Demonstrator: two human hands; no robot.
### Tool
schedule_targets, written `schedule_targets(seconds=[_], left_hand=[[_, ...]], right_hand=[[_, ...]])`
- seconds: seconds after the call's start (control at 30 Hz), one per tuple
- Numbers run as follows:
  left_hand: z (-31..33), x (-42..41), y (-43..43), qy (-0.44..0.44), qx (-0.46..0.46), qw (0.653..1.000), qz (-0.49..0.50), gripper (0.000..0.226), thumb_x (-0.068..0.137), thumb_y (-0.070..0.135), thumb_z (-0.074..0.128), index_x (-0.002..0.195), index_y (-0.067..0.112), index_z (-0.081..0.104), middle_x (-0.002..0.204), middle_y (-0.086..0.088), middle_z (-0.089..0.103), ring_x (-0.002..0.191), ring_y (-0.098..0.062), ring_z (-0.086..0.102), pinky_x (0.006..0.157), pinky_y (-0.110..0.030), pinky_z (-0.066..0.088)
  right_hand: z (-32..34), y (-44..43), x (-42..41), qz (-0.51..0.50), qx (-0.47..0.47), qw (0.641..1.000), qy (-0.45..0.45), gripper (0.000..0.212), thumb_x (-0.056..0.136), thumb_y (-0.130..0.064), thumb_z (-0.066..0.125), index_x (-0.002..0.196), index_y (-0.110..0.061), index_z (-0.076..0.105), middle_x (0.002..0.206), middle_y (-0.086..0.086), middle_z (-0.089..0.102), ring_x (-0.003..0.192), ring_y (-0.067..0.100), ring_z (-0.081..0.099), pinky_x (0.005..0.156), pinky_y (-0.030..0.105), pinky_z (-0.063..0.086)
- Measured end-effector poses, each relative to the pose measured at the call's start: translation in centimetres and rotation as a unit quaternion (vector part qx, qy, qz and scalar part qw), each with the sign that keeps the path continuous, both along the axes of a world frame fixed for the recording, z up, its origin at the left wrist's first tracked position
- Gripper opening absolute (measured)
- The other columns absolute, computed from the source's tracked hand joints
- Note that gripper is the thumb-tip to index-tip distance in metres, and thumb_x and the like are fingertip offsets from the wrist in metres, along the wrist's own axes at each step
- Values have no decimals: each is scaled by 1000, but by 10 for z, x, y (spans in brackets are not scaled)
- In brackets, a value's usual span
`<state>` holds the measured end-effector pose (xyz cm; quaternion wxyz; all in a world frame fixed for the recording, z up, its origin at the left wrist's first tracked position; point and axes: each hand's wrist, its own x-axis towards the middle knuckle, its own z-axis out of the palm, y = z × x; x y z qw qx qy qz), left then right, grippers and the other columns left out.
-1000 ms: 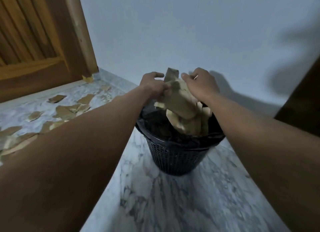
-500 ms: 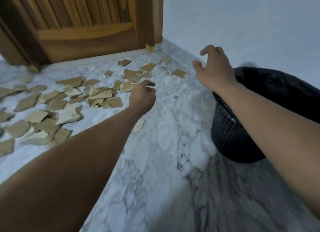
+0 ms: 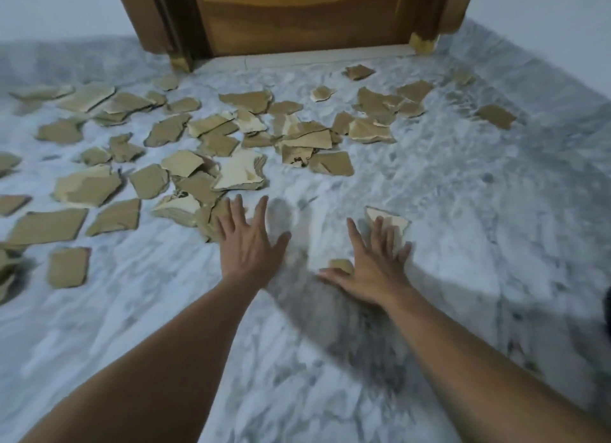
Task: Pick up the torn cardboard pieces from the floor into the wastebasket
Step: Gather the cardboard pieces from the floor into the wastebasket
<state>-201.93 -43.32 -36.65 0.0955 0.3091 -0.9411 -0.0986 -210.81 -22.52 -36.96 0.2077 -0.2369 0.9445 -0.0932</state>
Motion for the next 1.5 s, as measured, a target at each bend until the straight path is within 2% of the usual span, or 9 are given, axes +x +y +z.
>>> schedule_targets(seconds=[0.27,0.37,0.53,0.7,0.93,1.03,1.13,1.23,1.5], left_hand=[[-10,-41,-134,-82,134,984,84,143,38,112,30,150,45,-29,164,-16,-25,146,-55,-19,108,-77,-8],[-7,-49,-151,-128,160,978,46,138,39,112,21,149,46,-31,167,-14,-17,148,-54,-14,110,-78,-6],[2,-70,-164,-36,161,985,57,120,55,106,26,154,39,11,160,-22,14,151,-44,10,109,-79,10],[-5,-126,-159,0,144,988,50,119,61,104,27,156,44,-12,168,-11,-12,152,-44,-14,107,-80,-3],[-13,-222,-115,-47,95,993,42,113,62,104,9,151,46,-27,168,-9,-17,150,-50,-13,108,-81,-2],[-16,-244,-103,-78,65,994,35,107,63,102,0,152,47,-24,169,-6,-13,151,-48,-12,109,-80,-3],[-19,-250,-101,-105,48,993,25,103,67,100,2,155,48,-12,170,-1,-9,152,-44,-10,110,-79,-3],[-18,-254,-102,-100,60,992,39,102,69,100,9,157,48,0,170,2,-1,154,-39,-6,112,-78,-2],[-16,-255,-101,-38,107,992,58,113,75,95,14,161,21,6,169,-7,8,156,-26,7,123,-60,1]], right_hand=[[-16,-72,-65,-58,-9,996,67,104,74,-94,12,146,-38,-37,164,20,-20,152,32,-20,118,61,-12],[-10,-95,-79,-74,-6,995,72,104,77,-92,12,152,-33,-30,166,18,-15,153,29,-17,120,61,-8],[0,-127,-120,-57,-7,989,134,102,82,-86,15,161,-24,-4,168,15,-3,151,36,17,117,52,20],[-5,-162,-176,-13,-124,975,185,87,90,-74,32,155,-16,33,152,16,37,134,36,43,104,49,38],[8,-161,-300,13,-230,941,248,60,95,-58,47,139,-16,48,133,14,49,112,30,53,91,43,51],[10,-138,-394,-71,-170,939,290,72,91,-67,43,145,-19,42,146,18,41,127,38,47,99,50,47],[5,-109,-482,-189,-104,952,216,87,84,-82,42,156,-36,23,166,14,11,151,42,11,116,69,13],[2,-93,-532,-282,-54,951,112,100,71,-97,29,156,-50,4,167,9,-17,151,44,-16,108,78,-4],[-2,-143,-498,-71,-97,992,22,76,71,-95,36,140,-63,36,168,-6,8,155,23,-8,112,63,-21]])
